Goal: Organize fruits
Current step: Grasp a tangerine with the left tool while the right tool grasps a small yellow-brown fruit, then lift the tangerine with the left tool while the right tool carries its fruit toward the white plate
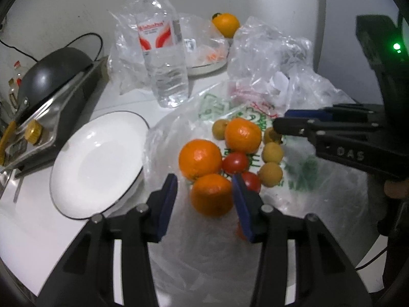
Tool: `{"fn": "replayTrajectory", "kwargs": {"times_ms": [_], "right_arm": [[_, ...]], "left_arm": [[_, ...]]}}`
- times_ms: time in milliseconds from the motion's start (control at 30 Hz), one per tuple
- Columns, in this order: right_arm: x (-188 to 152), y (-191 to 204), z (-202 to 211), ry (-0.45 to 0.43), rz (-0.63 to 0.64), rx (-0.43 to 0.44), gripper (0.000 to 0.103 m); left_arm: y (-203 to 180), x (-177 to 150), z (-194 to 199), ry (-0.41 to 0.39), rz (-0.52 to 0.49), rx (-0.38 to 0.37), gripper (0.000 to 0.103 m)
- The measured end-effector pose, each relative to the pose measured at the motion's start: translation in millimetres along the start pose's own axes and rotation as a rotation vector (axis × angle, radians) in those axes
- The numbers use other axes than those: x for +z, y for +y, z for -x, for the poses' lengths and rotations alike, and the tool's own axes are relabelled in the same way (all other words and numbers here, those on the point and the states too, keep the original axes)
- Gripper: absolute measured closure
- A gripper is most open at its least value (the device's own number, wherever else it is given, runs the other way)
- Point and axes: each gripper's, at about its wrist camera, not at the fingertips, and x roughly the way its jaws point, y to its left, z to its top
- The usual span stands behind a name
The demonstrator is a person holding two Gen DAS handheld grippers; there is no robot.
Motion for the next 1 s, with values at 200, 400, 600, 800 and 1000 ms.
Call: {"fn": "replayTrajectory", "kwargs": {"times_ms": [200,400,600,800,1000], "right_arm": [[-1,-5,-11,0.041,-0.015,0.013,0.078],[-2,-6,-14,0.057,-0.020,0.027,0.077],[-1,0,-14,0.053,-0.003,0.024,0.077],[2,4,3,0.002,-0.003,0.003,0.077],[7,13,22,-0.047,0.004,-0.011,0.077]], "left_arm": [[-6,0,-8,0.010,-0.011,-0.028,0.058],[-4,1,-12,0.008,-0.009,-0.033,0.058],[-3,-2,-11,0.010,-0.002,-0.046,0.064],[-1,-3,0,-0.026,0.005,-0.063,0.064],[1,-1,20,-0.090,0.000,-0.063,0.064]]}}
